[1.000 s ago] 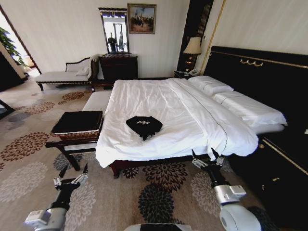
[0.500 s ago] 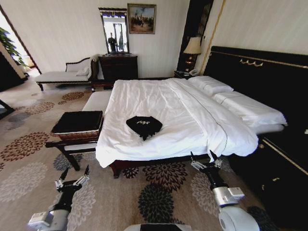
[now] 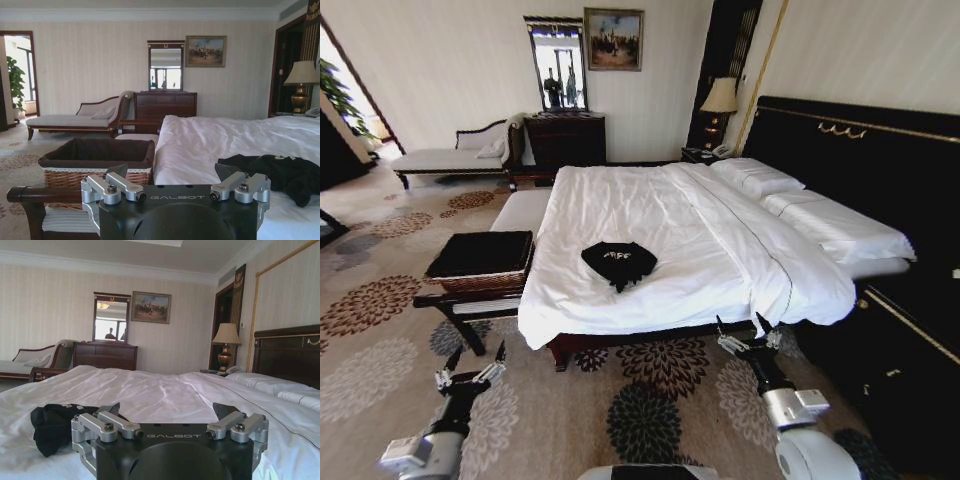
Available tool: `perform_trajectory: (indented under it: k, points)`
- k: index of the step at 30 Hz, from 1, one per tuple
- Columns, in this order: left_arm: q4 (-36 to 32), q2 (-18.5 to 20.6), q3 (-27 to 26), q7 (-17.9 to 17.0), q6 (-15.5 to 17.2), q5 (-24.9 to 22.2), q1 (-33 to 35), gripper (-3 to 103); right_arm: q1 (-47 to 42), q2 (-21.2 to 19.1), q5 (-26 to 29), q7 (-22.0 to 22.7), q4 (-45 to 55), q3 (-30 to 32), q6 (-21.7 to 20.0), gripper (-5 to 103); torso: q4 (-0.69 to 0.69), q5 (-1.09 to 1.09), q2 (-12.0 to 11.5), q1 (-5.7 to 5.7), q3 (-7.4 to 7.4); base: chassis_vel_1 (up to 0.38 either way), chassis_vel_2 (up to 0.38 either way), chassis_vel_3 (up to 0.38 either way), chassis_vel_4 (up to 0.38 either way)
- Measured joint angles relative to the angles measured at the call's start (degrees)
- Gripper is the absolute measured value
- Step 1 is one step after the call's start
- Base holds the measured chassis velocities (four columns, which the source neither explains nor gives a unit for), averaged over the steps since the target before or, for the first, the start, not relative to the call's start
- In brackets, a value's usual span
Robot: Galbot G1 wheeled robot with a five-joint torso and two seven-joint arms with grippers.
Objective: Fold the clothes on the bed and place them into the basket.
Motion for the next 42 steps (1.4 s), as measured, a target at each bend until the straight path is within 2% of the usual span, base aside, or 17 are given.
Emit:
perform_trajectory:
  k: [27, 42]
  points:
    - [0.7, -0.2, -0.3, 0.0, -0.3, -0.6, -0.1, 99, -0.8, 1.0, -1.5, -0.1, 0.1, 0.3, 0.3, 100, 0.0, 0.0, 0.0, 0.01, 0.0, -0.098, 0.089, 0.099, -0.095]
    - [1.0, -0.3, -0.5, 0.0, -0.9, -0.9, 0.4, 99, -1.0, 1.3, -2.7, 0.2, -0.1, 0.2, 0.9, 100, 0.0, 0.0, 0.0, 0.01, 0.01, -0.226, 0.068, 0.226, -0.066]
